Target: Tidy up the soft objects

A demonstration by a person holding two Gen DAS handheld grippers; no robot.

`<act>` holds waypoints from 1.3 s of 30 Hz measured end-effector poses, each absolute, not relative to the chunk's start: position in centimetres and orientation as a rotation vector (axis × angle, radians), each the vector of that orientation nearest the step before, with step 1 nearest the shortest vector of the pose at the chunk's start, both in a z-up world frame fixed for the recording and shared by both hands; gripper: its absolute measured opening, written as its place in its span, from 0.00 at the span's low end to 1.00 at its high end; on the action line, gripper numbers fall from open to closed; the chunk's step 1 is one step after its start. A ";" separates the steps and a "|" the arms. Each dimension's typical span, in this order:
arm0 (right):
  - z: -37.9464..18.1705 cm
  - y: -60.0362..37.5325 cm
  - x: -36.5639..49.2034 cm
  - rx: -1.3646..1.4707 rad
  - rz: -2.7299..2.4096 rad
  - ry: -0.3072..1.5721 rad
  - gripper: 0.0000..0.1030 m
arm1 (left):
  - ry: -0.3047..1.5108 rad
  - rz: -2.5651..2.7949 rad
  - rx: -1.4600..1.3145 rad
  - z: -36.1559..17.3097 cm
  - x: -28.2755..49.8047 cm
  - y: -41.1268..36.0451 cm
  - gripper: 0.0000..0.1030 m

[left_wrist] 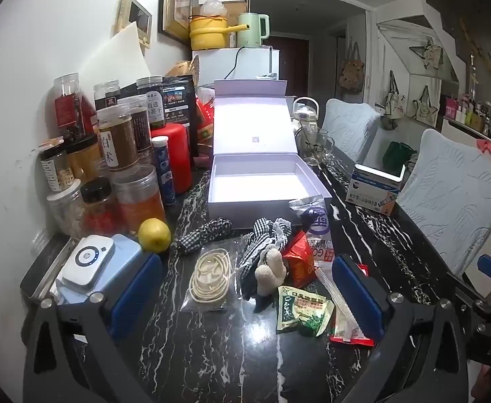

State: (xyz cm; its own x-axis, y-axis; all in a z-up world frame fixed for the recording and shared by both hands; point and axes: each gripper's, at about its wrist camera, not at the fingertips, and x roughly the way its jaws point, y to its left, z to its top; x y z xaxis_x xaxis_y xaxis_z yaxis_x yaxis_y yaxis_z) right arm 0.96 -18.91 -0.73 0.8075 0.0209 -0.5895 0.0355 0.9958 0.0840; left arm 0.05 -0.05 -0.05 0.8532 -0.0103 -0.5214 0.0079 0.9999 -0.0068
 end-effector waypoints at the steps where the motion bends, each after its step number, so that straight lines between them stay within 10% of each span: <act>1: -0.8 -18.9 1.0 0.091 -0.007 0.632 1.00 | 0.547 -0.010 -0.007 -0.1 0.1 -0.1 1.00; 39: -1.0 -18.6 0.4 0.057 -0.010 0.628 1.00 | 0.570 -0.027 -0.013 -0.7 -0.6 -0.2 1.00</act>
